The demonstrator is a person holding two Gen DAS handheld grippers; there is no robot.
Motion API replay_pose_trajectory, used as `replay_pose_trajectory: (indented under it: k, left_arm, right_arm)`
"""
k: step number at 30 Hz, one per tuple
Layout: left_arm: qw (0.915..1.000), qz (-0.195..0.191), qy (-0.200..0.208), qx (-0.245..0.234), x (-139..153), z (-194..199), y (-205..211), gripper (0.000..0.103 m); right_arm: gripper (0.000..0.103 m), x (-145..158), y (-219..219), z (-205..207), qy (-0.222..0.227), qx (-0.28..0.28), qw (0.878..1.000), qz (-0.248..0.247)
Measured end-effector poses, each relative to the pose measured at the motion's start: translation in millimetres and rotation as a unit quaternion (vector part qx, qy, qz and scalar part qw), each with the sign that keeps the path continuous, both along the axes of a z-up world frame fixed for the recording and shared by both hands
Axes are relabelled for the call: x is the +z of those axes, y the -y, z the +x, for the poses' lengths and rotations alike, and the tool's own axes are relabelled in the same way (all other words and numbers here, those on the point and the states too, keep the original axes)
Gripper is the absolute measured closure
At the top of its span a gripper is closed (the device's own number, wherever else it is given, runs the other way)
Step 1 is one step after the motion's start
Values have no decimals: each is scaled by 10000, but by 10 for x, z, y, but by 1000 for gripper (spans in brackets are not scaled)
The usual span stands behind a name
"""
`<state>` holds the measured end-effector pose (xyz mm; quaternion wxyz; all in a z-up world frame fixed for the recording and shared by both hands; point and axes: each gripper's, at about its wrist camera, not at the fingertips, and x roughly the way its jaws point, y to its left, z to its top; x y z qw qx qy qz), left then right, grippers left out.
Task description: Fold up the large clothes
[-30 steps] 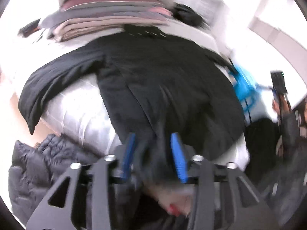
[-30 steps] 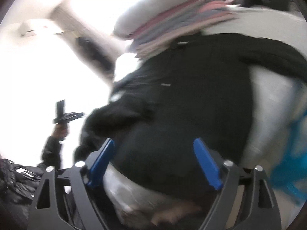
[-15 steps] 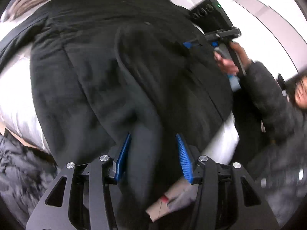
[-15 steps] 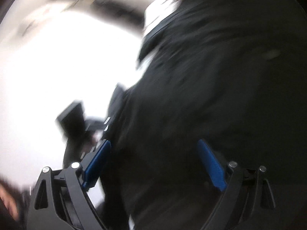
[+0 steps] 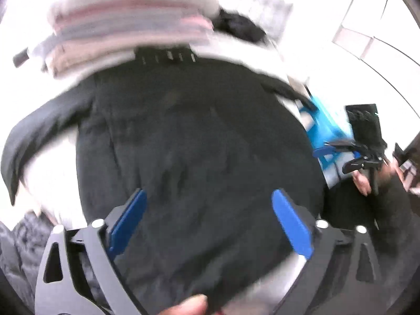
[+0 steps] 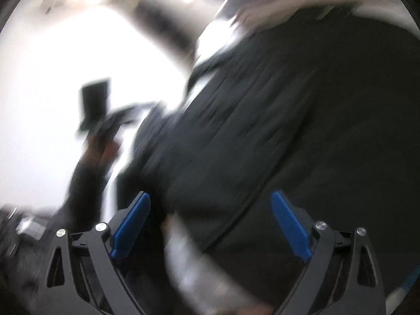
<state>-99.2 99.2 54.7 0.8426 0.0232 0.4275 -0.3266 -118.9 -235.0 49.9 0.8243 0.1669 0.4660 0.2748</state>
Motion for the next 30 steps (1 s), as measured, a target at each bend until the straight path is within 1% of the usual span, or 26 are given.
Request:
replay_pose_trajectory:
  k: [1, 2, 3, 4, 5, 7, 8, 10, 13, 14, 17, 19, 20, 22, 25, 27, 30]
  left_arm:
    - [9997, -42, 183, 186, 35, 37, 134, 8]
    - [9992, -70, 270, 283, 70, 71, 208, 8]
    - [9984, -94, 377, 413, 96, 106, 327, 8]
    - [9975, -87, 466, 525, 124, 134, 437, 8]
    - [9967, -82, 515, 616, 124, 185, 570, 8]
    - [9961, -36, 509, 722, 104, 255, 753, 8]
    - [9957, 0, 511, 773, 95, 312, 830, 8]
    - [9941, 106, 582, 905, 55, 434, 977, 8]
    - [9898, 344, 743, 1163, 29, 542, 1083, 8]
    - [9873, 427, 848, 1272, 28, 583, 1108, 8]
    - [9801, 645, 1074, 1537, 15, 656, 1131, 8]
    - [9763, 740, 1138, 1688, -16, 675, 1117, 8]
    - [9754, 733, 1141, 1738, -36, 680, 1099, 8]
    - [9749, 667, 1019, 1864, -123, 731, 1038, 8]
    - [9765, 676, 577, 1963, -287, 843, 976, 8]
    - [9753, 744, 500, 2019, -345, 876, 945, 8]
    - [9733, 827, 530, 2074, -386, 873, 910, 8]
  right_arm:
    - [13, 56, 43, 30, 209, -507, 9981, -271]
    - [13, 149, 106, 89, 441, -1217, 9895, -649]
    - [13, 219, 143, 130, 617, -1735, 9788, -902]
    - [12, 265, 159, 155, 730, -2092, 9692, -1075]
    - [11, 330, 170, 204, 906, -2526, 9555, -1224]
    - [9, 403, 141, 312, 1189, -2902, 9393, -1394]
    - [7, 418, 97, 348, 1318, -2961, 9342, -1492]
    - [7, 432, -27, 412, 1670, -2995, 9194, -1926]
    - [7, 406, -143, 566, 1942, -2865, 9087, -2334]
    - [7, 386, -212, 660, 1951, -2850, 9065, -2429]
    - [7, 337, -365, 872, 1915, -2889, 9052, -2460]
    - [7, 305, -406, 827, 1886, -2926, 9050, -2444]
    - [7, 248, -450, 861, 1851, -2900, 9070, -2428]
    - [7, 119, -479, 879, 1743, -2864, 9099, -2443]
    - [7, -31, -627, 927, 1479, -2733, 9187, -2438]
    - [7, -80, -682, 963, 1456, -2621, 9194, -2545]
    - [7, -135, -690, 959, 1433, -2586, 9192, -2601]
